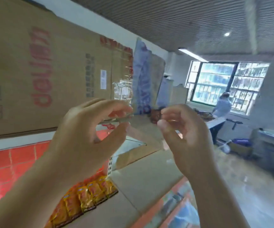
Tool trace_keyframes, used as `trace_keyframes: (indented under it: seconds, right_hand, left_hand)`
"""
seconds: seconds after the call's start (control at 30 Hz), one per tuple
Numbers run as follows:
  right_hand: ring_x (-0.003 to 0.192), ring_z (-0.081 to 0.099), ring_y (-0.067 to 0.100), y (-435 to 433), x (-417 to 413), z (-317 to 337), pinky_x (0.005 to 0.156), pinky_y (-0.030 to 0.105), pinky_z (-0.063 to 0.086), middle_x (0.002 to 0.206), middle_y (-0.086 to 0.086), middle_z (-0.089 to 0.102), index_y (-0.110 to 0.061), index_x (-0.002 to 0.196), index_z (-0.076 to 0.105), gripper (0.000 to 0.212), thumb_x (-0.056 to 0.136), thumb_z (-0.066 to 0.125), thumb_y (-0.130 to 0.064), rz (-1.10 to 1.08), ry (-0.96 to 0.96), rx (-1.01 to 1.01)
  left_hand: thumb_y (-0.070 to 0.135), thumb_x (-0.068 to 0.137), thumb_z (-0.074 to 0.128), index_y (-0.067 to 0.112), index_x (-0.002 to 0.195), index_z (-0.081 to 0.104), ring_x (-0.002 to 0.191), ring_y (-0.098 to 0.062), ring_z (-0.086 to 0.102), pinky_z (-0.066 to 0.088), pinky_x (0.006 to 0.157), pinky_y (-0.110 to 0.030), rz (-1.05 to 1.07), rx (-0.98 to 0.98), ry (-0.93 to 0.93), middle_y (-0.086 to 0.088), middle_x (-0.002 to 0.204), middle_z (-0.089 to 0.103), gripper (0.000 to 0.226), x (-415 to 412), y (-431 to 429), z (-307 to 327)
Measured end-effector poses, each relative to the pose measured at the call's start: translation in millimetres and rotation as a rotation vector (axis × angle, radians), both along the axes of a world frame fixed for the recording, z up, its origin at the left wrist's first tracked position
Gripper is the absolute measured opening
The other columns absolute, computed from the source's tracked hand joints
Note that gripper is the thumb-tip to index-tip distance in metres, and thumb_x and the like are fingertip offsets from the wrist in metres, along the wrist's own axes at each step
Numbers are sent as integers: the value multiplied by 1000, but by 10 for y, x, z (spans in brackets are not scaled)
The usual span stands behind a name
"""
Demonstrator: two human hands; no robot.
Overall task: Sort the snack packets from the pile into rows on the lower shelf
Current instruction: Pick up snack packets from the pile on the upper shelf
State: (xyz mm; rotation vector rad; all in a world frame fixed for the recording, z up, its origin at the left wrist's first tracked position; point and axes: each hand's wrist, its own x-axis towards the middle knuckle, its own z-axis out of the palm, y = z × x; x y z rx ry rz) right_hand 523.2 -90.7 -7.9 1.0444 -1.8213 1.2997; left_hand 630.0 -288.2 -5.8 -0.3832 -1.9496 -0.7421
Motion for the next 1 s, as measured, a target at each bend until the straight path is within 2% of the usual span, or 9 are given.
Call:
trace_keyframes:
  seconds: [0.07,0.13,0.23,0.3,0.43,0.6,0.73,0.83,1.0]
  right_hand:
    - [100,67,15,449,-57,34,85,41,56,100,-15,67,-37,103,62,19,85,61,-45,-36,-4,-1]
    - [99,67,13,898,-122,70,83,32,54,100,-17,67,-39,102,62,20,84,61,-46,-80,-9,4]
    - [93,67,7,1489,-230,167,75,15,48,100,-19,68,-43,100,61,19,82,63,-48,-142,-62,10]
    - [91,67,5,1856,-321,259,75,17,48,99,-20,67,-42,98,62,17,82,65,-44,-171,-83,30]
    - [87,67,8,2431,-472,441,71,31,50,99,-22,67,-46,98,61,17,81,64,-46,-202,-102,30]
    - [93,65,3,2874,-684,516,75,29,49,104,-31,64,-49,101,60,19,83,65,-48,-236,-82,41]
    - [89,64,5,3085,-995,439,69,29,50,104,-30,62,-47,100,61,17,89,72,-39,-262,-83,63]
    - [88,63,2,3169,-1295,351,64,17,48,105,-34,59,-47,100,60,22,91,73,-32,-276,-80,114]
    - [88,63,1,3177,-1981,255,67,24,51,104,-38,59,-49,97,60,17,82,67,-48,-273,-100,167]
  left_hand:
    - [48,84,56,45,111,69,97,11,61,35,53,2,-43,3,-14,27,108,66,30,-166,373,50]
    - [52,82,55,47,112,70,102,9,61,40,56,-1,-66,-10,-59,29,110,65,33,-338,739,101]
    - [59,82,53,50,123,64,108,14,56,40,80,-4,-4,-133,-103,37,112,63,44,-555,1188,192]
    - [67,78,50,60,125,57,108,19,52,40,82,-10,11,-160,-131,44,113,58,47,-690,1437,268]
    - [73,74,50,72,118,53,110,25,50,41,79,-10,-34,-104,-153,46,115,56,44,-963,1833,396]
    - [73,75,51,77,113,48,110,23,51,48,84,-20,-28,-111,-162,44,114,58,38,-1283,2206,443]
    - [73,78,49,76,114,47,109,23,49,48,82,-21,-11,-132,-180,46,112,56,36,-1600,2341,401]
    - [72,79,50,73,117,50,110,23,48,46,79,-20,-8,-120,-194,45,111,58,38,-1924,2385,359]
    - [71,80,48,63,128,51,110,23,48,43,79,-15,-7,-120,-208,39,114,59,48,-2658,2473,226]
